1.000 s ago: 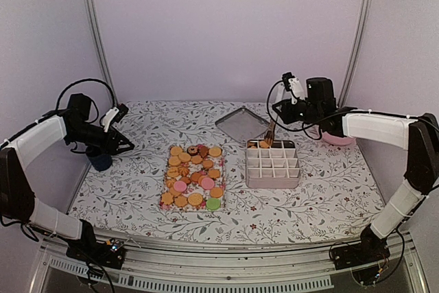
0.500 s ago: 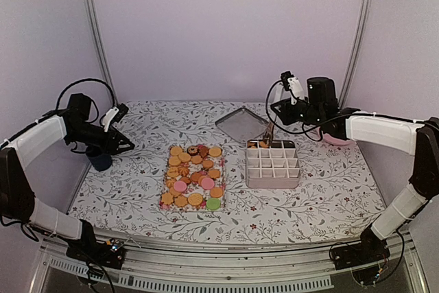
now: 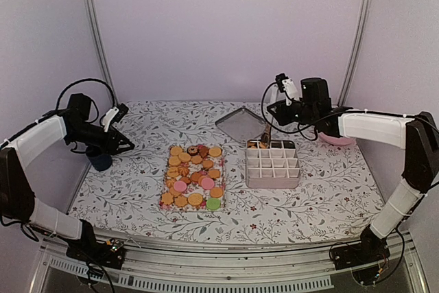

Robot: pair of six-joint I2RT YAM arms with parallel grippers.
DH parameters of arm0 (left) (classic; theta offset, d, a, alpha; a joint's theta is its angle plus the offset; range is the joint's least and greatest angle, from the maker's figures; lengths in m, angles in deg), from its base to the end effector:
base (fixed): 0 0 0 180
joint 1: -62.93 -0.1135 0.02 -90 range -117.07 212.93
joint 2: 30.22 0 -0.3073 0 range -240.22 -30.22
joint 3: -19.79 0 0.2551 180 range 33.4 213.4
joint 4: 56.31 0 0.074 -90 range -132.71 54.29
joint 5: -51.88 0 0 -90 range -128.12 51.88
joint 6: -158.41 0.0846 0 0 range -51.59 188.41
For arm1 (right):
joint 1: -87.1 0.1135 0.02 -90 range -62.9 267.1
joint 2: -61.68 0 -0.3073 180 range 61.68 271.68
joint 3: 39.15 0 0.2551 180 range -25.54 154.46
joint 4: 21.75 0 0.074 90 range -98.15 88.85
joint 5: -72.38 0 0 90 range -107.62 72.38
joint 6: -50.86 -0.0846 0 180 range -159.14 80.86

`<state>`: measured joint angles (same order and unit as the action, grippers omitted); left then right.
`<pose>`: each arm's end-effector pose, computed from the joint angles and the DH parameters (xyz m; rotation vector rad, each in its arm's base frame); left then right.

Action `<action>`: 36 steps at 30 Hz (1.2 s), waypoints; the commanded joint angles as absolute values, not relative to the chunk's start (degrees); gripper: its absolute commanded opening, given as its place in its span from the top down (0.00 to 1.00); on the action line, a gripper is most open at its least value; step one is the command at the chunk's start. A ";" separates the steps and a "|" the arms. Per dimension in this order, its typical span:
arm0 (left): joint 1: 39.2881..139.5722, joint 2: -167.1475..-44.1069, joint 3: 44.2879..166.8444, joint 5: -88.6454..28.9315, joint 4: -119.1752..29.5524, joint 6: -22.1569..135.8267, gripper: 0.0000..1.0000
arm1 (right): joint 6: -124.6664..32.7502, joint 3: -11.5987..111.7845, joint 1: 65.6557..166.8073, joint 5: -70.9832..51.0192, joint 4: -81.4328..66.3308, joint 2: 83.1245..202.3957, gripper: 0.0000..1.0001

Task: Pack the cookies
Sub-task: Adjust the fake cookies in the empty pocket of the box.

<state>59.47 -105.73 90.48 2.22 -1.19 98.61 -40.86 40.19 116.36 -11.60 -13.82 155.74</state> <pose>0.2695 -0.0386 0.2697 0.7760 2.2534 -0.6495 0.3747 0.2201 0.2943 -0.5416 1.9170 0.4551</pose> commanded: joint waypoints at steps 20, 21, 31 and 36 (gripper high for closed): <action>58.93 -104.67 90.70 2.50 -0.78 99.27 0.52 | -33.52 45.84 120.37 -19.94 -8.70 158.24 0.87; 58.93 -104.67 90.70 2.57 -0.83 99.27 0.52 | -33.52 45.48 120.35 -20.07 -8.61 158.49 0.87; 58.99 -104.54 90.79 2.73 -0.78 99.26 0.52 | -32.85 45.76 120.41 -20.69 -7.31 158.88 0.88; 58.98 -104.75 90.70 3.00 -0.80 99.18 0.52 | -32.29 48.21 120.72 -20.70 -6.73 156.92 0.87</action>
<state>59.47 -105.70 90.48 2.18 -1.19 98.65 -33.36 45.37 120.40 -19.69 -7.26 158.84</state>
